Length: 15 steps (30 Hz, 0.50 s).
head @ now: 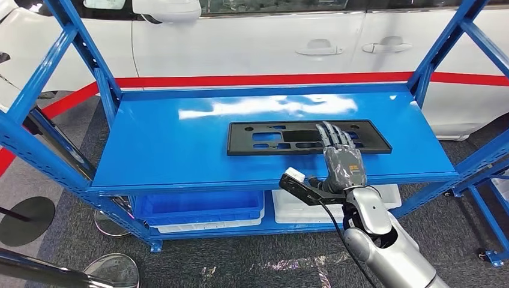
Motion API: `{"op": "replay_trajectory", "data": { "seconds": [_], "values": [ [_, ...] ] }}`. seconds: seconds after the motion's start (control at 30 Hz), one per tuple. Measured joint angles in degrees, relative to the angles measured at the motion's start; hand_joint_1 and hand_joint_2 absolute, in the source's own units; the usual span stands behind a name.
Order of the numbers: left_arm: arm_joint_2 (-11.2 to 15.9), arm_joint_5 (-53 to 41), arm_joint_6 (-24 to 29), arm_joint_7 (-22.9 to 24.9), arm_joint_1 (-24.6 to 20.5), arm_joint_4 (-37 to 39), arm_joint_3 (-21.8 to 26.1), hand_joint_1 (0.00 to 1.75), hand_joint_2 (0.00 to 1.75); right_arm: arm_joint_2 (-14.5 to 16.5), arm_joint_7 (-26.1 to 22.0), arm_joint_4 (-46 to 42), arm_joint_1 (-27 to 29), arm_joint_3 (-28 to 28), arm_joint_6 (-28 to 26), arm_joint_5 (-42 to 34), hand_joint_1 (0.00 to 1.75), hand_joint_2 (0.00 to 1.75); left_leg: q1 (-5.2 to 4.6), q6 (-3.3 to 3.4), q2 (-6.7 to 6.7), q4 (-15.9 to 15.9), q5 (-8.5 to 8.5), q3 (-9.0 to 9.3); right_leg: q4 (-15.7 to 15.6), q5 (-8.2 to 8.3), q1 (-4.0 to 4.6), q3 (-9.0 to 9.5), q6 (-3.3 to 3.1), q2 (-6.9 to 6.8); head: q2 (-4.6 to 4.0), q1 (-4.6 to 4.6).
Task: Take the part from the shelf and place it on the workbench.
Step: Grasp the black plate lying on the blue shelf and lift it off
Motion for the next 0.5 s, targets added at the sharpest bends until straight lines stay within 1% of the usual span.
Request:
{"op": "replay_trajectory", "data": {
  "seconds": [0.03, 0.07, 0.1, 0.13, 0.17, 0.2, 0.23, 0.27, 0.33, 0.37, 0.4, 0.43, 0.47, 0.5],
  "values": [
    [0.00, 0.03, 0.00, -0.03, 0.01, 0.00, 0.00, 0.00, 1.75, 0.11, -0.02, 0.20, -0.01, 0.05, 0.04, 0.00, 0.00, 1.75, -0.03, 0.08, -0.04, 0.05, -0.26, 0.23, 1.69, 0.24, -0.02, -1.45, 0.06, -0.01, 0.00, 0.01],
    [0.00, 0.07, -0.01, -0.09, 0.02, 0.00, -0.01, 0.00, 1.75, 0.24, -0.05, 0.39, -0.07, 0.10, 0.05, 0.00, 0.00, 1.75, -0.04, 0.09, -0.10, 0.13, -0.57, 0.55, 1.36, 1.53, -0.04, -1.91, 0.07, -0.03, 0.00, 0.01],
    [-0.01, 0.11, -0.01, -0.19, 0.03, 0.00, -0.01, 0.00, 1.75, 0.38, -0.12, 0.57, -0.22, 0.13, 0.05, 0.01, 0.00, 1.75, -0.03, 0.01, -0.16, 0.27, -0.96, 0.97, -1.12, 3.73, -0.05, -1.23, 0.00, -0.08, 0.00, 0.02],
    [-0.03, 0.16, -0.01, -0.31, 0.05, 0.00, -0.01, 0.00, 1.75, 0.51, -0.19, 0.70, -0.41, 0.13, 0.05, 0.01, 0.00, 1.75, -0.03, -0.14, -0.21, 0.42, -1.41, 1.36, -4.76, 6.07, -0.04, 0.04, -0.18, -0.19, 0.00, 0.03],
    [-0.06, 0.20, -0.01, -0.42, 0.06, 0.00, -0.02, 0.00, 1.75, 0.62, -0.26, 0.84, -0.67, 0.15, 0.07, 0.02, 0.00, 1.75, -0.12, -0.38, -0.24, 0.65, -1.86, 1.66, -8.13, 7.68, 0.09, 1.45, -0.40, -0.30, 0.00, 0.01],
    [-0.09, 0.21, -0.02, -0.55, 0.05, 0.00, -0.02, 0.00, 1.75, 0.73, -0.31, 0.94, -0.92, 0.17, 0.09, 0.02, 0.00, 1.75, -0.21, -0.67, -0.26, 0.85, -2.24, 1.76, -10.70, 8.42, 0.23, 2.60, -0.67, -0.37, 0.01, 0.00],
    [-0.10, 0.22, -0.02, -0.64, 0.04, 0.00, -0.02, 0.00, 1.75, 0.84, -0.33, 1.04, -1.11, 0.21, 0.11, 0.02, 0.00, 1.75, -0.28, -0.97, -0.26, 0.94, -2.46, 1.74, -12.00, 8.38, 0.38, 3.19, -0.91, -0.37, 0.01, -0.05],
    [-0.13, 0.23, -0.02, -0.71, 0.02, 0.00, -0.02, 0.00, 1.75, 0.95, -0.34, 1.14, -1.24, 0.25, 0.14, 0.02, 0.00, 1.75, -0.36, -1.29, -0.25, 0.91, -2.57, 1.72, -12.29, 7.95, 0.53, 3.44, -1.16, -0.30, 0.01, -0.08],
    [-0.19, 0.24, -0.02, -0.78, 0.00, 0.00, -0.02, 0.00, 1.75, 1.21, -0.36, 1.27, -1.40, 0.32, 0.17, 0.03, 0.00, 1.75, -0.29, -1.88, -0.19, 0.79, -2.87, 1.85, -12.81, 7.76, 0.35, 3.83, -1.70, -0.11, 0.00, -0.12],
    [-0.22, 0.25, -0.05, -0.80, -0.02, 0.00, -0.02, 0.00, 1.75, 1.37, -0.37, 1.31, -1.53, 0.39, 0.16, 0.03, 0.00, 1.75, -0.24, -2.21, -0.18, 1.44, -3.34, 1.68, -13.09, 7.66, 0.19, 4.22, -2.02, -0.08, 0.00, -0.15],
    [-0.26, 0.28, -0.07, -0.83, -0.05, 0.00, -0.02, 0.00, 1.75, 1.51, -0.38, 1.34, -1.72, 0.46, 0.16, 0.03, 0.00, 1.75, -0.17, -2.51, -0.17, 3.14, -4.18, 0.94, -13.41, 7.57, 0.02, 4.68, -2.31, -0.09, 0.00, -0.24],
    [-0.28, 0.31, -0.08, -0.90, -0.05, 0.00, -0.02, 0.00, 1.75, 1.66, -0.38, 1.40, -1.88, 0.57, 0.16, 0.03, 0.00, 1.75, -0.03, -2.79, -0.17, 6.05, -5.34, -0.60, -13.59, 7.40, -0.04, 5.10, -2.58, -0.13, 0.00, -0.31],
    [-0.30, 0.33, -0.09, -0.96, -0.04, 0.00, -0.02, 0.00, 1.75, 1.76, -0.39, 1.49, -2.02, 0.74, 0.17, 0.02, 0.00, 1.75, 0.05, -3.04, -0.17, 9.71, -6.57, -2.67, -13.65, 7.17, -0.04, 5.41, -2.80, -0.16, 0.00, -0.39],
    [-0.32, 0.36, -0.08, -1.02, 0.01, 0.00, -0.02, 0.00, 1.75, 1.86, -0.39, 1.60, -2.08, 0.93, 0.20, 0.02, 0.00, 1.75, 0.15, -3.23, -0.17, 13.20, -7.42, -4.92, -13.64, 6.92, -0.03, 5.67, -2.92, -0.14, 0.00, -0.40]
  ]
}}
